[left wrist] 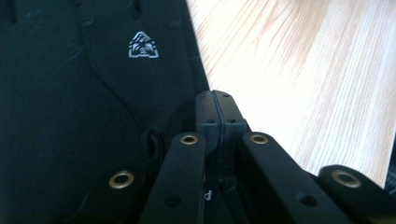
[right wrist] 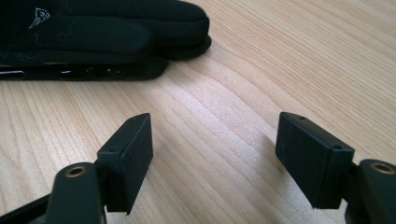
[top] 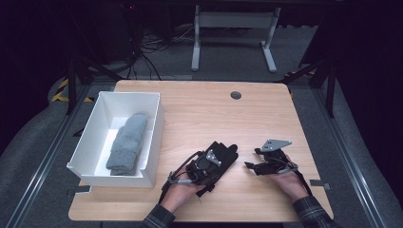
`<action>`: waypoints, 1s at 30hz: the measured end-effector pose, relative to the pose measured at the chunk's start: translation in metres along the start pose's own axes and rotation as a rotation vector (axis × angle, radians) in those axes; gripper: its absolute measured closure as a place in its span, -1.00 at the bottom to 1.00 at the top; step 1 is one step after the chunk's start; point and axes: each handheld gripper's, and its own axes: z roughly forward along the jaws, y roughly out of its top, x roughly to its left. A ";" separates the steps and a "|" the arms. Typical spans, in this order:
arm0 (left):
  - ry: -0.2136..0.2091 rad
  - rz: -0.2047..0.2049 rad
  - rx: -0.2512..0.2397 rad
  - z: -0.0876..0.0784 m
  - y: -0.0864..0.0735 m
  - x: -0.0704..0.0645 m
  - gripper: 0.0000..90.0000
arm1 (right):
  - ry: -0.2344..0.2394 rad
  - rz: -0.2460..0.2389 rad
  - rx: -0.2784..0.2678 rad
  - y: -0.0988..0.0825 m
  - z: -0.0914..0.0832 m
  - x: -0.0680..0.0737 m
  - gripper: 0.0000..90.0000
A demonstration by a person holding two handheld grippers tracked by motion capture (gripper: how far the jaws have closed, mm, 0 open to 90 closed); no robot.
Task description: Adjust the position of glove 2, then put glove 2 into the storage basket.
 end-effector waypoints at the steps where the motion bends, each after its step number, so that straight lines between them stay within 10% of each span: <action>1: 0.003 0.008 0.000 -0.001 0.000 0.000 1.00 | -0.002 -0.002 -0.002 0.000 0.000 0.000 -0.38; 9: 0.055 0.030 -0.070 -0.019 0.004 0.005 0.72 | 0.003 0.003 -0.018 -0.001 0.002 0.000 -0.46; 17: 0.169 0.034 -0.132 -0.019 0.014 0.018 -0.14 | 0.002 0.001 -0.026 -0.002 0.003 0.000 -0.51; 30: 0.217 0.002 -0.052 0.005 0.012 0.033 -0.37 | 0.001 0.001 -0.026 -0.002 0.003 0.001 -0.51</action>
